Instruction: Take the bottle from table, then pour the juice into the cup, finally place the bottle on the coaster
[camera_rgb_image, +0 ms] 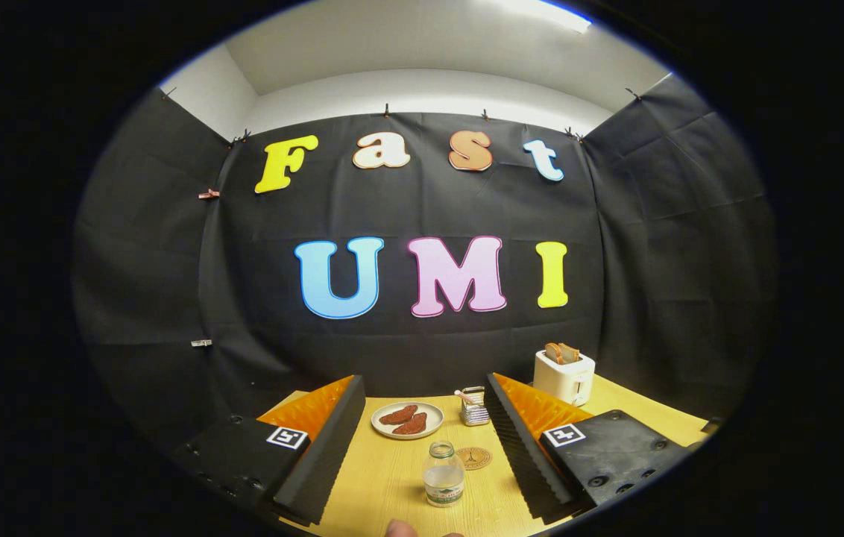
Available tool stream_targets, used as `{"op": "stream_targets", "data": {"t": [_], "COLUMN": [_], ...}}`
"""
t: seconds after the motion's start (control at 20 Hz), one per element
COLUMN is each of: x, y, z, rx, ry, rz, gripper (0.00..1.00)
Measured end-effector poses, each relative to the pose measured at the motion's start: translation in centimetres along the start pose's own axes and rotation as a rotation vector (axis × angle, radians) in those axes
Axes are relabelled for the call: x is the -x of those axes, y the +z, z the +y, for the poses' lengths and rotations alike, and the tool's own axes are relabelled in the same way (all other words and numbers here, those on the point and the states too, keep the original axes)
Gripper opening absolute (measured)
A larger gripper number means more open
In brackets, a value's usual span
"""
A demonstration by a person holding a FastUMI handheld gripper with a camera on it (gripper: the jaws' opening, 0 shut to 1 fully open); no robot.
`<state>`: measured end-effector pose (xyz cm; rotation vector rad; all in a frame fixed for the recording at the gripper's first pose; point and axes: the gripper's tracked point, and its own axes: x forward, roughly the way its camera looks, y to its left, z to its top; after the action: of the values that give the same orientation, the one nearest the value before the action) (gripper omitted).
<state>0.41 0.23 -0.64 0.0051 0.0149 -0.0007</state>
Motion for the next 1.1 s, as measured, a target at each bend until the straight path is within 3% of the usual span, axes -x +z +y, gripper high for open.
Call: {"op": "stream_targets", "data": {"t": [0.55, 1.1], "x": [-0.9, -1.3], "y": [-2.6, -16.4], "z": [-0.5, -2.6], "rx": [0.058, 0.003], "ry": [-0.01, -0.105], "rz": [-0.014, 0.073], "gripper": [0.98, 0.98]}}
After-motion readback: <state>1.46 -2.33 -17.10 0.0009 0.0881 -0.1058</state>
